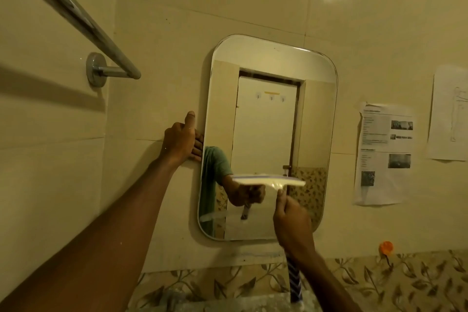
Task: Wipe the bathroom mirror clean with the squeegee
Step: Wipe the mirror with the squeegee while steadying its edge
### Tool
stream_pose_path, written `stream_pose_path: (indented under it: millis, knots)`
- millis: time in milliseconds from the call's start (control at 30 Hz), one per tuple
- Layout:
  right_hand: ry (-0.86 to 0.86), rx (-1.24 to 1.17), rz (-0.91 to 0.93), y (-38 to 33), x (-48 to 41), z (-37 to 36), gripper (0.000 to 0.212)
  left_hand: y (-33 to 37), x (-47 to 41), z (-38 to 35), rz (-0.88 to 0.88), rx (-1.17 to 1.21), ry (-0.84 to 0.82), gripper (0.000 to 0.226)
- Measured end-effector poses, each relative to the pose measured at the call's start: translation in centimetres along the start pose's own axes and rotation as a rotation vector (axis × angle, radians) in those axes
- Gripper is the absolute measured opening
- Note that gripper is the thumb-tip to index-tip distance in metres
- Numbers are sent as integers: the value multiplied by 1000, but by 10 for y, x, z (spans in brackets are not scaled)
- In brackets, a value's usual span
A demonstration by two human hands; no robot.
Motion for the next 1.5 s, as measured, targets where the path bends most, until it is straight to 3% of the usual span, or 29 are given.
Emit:
stream_pose_path:
  millis: [200,367,533,633,767,933,1167,1300,1500]
  knots:
    - [83,-95,146,-88,-89,30,44,-5,0,0,37,39,-30,72]
    - [-16,-207,80,-40,4,-31,49,-6,0,-1,42,74,-53,73]
    - [-130,-15,50,-9,52,-48,47,-5,2,-1,10,16,-8,74]
    - [-45,-174,101,-35,-8,-9,44,-1,-1,-1,10,-11,2,75]
    - [109,-217,169,-98,-116,50,48,16,-7,-2,67,-138,-30,67]
    - [179,-222,159,-130,-176,72,51,70,-33,11,-14,30,109,50]
    - [180,-254,162,-180,-226,91,51,112,-55,-15,-5,119,-4,56]
    - [112,-164,206,-193,-215,71,46,106,-54,-14,-27,135,36,56]
    - [-14,-185,183,-127,-107,7,46,108,-50,-12,-36,176,19,71]
Point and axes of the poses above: each hand's wrist, its own x-axis away from the middle knuckle, its own z-axis out of the back of the hand, y = z × x, the point moved 7 cm from there along -x, towards the middle knuckle, and after that the axes turned 3 degrees about x, right-handed, at the moved point
